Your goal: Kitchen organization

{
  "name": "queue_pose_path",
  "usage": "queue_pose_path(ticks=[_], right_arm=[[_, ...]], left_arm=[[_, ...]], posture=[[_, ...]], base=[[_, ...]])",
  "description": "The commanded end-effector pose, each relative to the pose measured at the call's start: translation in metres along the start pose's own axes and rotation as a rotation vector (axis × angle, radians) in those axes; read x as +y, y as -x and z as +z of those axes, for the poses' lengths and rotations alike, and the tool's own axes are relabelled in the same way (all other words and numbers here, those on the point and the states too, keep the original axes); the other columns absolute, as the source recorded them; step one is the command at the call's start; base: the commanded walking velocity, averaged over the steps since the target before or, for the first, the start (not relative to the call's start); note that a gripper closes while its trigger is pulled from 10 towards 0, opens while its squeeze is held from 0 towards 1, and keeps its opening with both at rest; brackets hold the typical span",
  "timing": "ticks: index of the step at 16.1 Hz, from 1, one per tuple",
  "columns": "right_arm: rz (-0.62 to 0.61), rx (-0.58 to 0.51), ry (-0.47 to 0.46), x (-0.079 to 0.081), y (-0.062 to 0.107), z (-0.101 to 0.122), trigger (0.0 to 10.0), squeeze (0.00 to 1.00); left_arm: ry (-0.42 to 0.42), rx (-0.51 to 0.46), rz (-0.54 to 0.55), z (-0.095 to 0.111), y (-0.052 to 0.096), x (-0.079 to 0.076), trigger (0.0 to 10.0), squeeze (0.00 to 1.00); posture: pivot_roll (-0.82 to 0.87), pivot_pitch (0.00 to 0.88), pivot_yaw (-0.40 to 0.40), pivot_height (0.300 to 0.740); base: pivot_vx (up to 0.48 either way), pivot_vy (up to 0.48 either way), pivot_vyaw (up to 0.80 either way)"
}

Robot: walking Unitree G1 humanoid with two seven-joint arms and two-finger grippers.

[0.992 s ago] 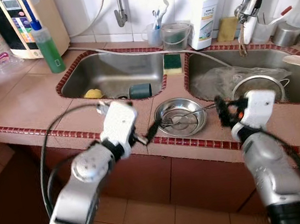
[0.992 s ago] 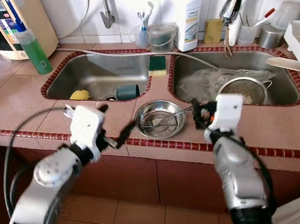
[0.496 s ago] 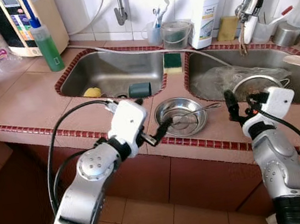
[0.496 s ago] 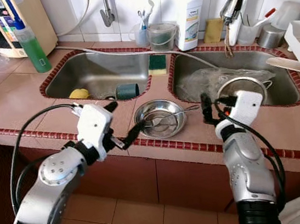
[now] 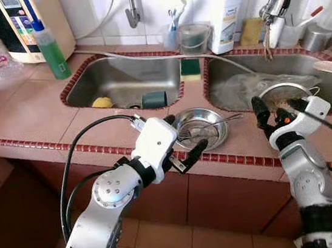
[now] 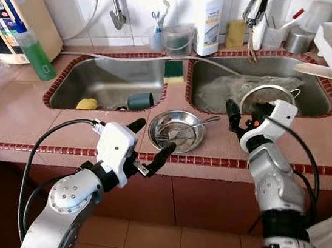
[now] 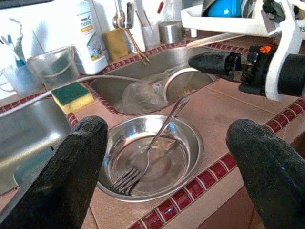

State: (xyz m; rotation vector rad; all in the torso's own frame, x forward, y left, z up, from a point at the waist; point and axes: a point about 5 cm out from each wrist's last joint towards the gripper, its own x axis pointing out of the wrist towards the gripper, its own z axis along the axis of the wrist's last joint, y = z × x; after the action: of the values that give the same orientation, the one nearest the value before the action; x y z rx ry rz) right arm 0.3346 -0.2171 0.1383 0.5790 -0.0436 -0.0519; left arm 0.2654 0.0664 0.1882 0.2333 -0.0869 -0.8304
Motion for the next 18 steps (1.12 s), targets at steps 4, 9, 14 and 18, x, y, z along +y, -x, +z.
queue_pose_path(ticks=[4,9,14,18], right_arm=[[0.069,0.042,-0.160,0.006,-0.012,-0.004,10.0,0.00],[0.070,0.092,-0.313,0.003,-0.017,-0.015,10.0,0.00],[0.088,0.162,-0.413,0.002,-0.016,-0.030,10.0,0.00],[0.146,0.194,-0.462,0.005,-0.015,-0.035,10.0,0.00]], left_arm=[[-0.009,-0.009,-0.013,0.006,0.002,-0.001,10.0,0.00],[-0.016,-0.007,0.008,0.009,0.006,0.001,10.0,0.00],[-0.022,-0.010,0.022,0.013,0.008,0.004,10.0,0.00],[-0.027,-0.010,0.011,0.014,0.008,0.002,10.0,0.00]], posture=[[-0.06,0.083,0.020,0.740],[-0.04,0.083,0.013,0.740],[-0.03,0.082,0.012,0.740],[-0.03,0.079,0.015,0.740]], base=[[0.000,0.000,0.00],[0.000,0.000,0.00],[0.000,0.000,0.00],[0.000,0.000,0.00]])
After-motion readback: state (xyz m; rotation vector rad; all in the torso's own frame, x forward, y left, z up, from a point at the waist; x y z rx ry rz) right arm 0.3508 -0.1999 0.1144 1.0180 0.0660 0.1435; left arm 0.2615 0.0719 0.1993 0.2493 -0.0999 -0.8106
